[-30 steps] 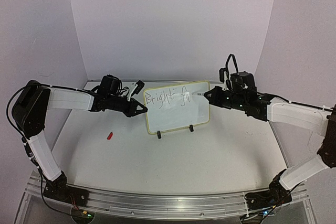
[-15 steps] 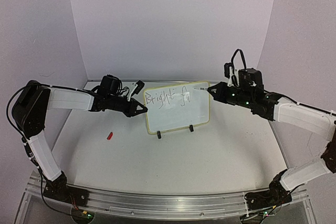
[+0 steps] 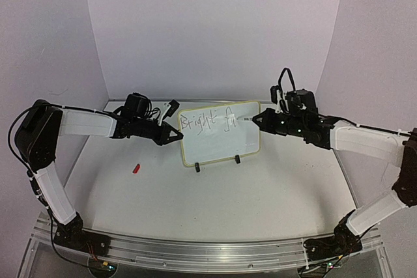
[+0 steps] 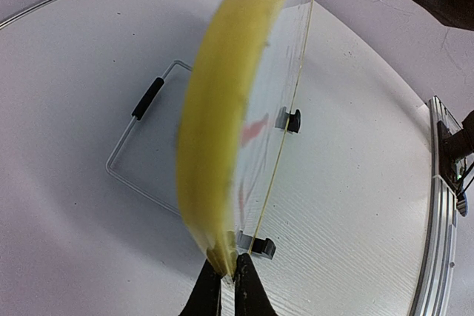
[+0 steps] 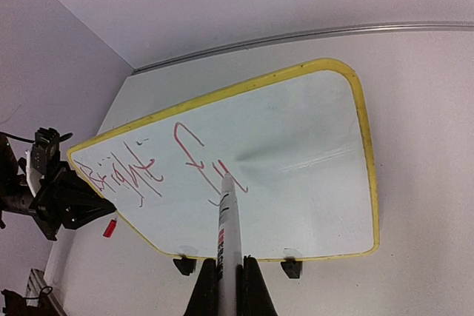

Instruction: Write a sentence on the whiteboard

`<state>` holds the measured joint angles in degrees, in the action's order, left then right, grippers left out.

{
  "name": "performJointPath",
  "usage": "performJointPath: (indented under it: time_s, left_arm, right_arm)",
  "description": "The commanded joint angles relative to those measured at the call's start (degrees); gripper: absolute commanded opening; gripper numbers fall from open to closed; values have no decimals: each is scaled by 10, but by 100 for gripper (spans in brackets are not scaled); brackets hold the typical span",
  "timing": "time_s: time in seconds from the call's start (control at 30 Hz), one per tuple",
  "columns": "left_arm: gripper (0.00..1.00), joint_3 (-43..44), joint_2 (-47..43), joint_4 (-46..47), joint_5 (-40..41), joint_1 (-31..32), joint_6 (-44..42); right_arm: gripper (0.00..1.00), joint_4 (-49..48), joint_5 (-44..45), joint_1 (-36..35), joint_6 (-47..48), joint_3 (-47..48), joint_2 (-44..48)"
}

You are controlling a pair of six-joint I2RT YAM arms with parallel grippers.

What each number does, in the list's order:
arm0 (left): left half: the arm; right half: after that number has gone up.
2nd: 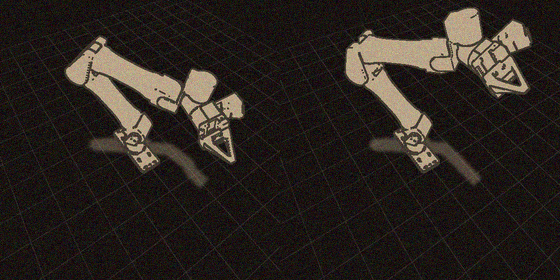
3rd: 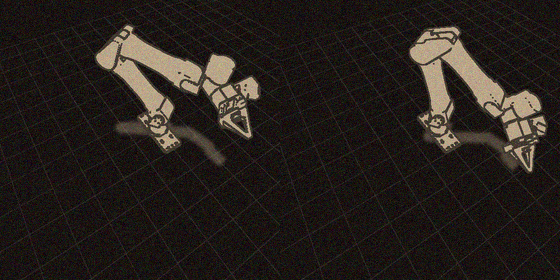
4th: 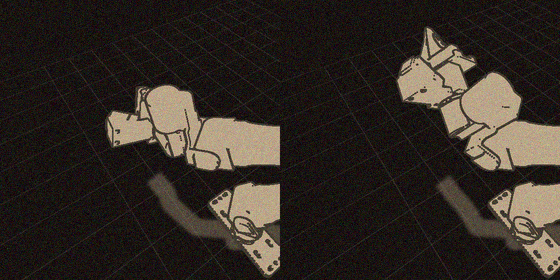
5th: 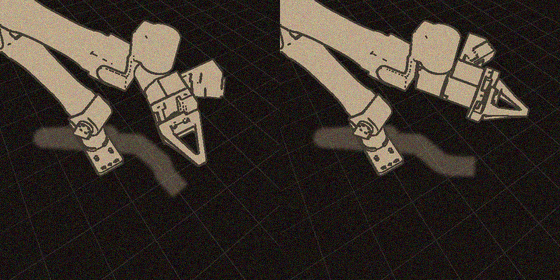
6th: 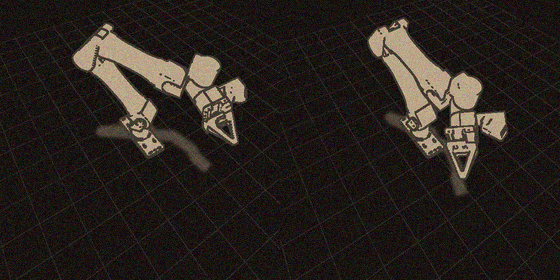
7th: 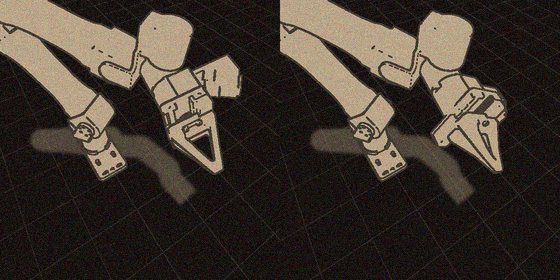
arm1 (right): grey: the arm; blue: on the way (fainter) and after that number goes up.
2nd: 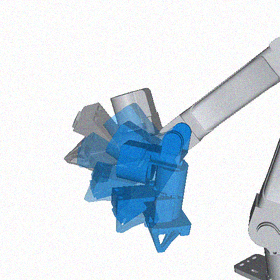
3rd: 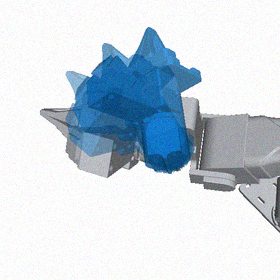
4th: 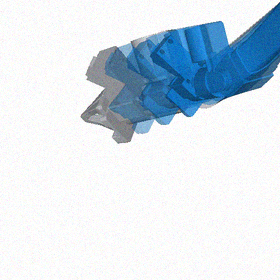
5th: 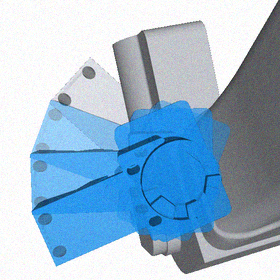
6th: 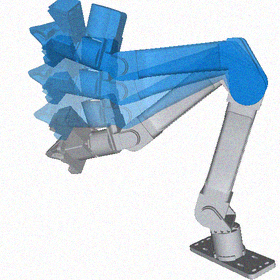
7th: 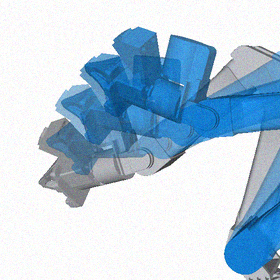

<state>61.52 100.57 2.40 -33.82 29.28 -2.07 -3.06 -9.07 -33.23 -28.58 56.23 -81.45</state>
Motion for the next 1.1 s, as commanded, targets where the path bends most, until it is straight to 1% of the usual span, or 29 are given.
performJointPath:
  time_s: [0.0,0.47,0.73,0.9,1.0,1.07]
  left_arm:
    - [0,8,9,-20,54,-4,-22]
    - [0,10,9,-20,55,-4,-24]
    - [0,8,9,-20,55,-4,-24]
    - [0,7,8,-20,55,-4,-24]
    - [0,7,8,-20,55,-4,-24]
    - [0,7,7,-20,55,-4,-25]
  right_arm:
    - [0,-26,-3,2,0,20,-17]
    - [0,-43,2,2,-3,32,-43]
    - [0,-42,53,2,-9,16,-18]
    - [0,-39,66,2,-9,6,-3]
    - [0,-38,59,2,-8,6,-1]
    - [0,-38,40,2,-5,11,-3]
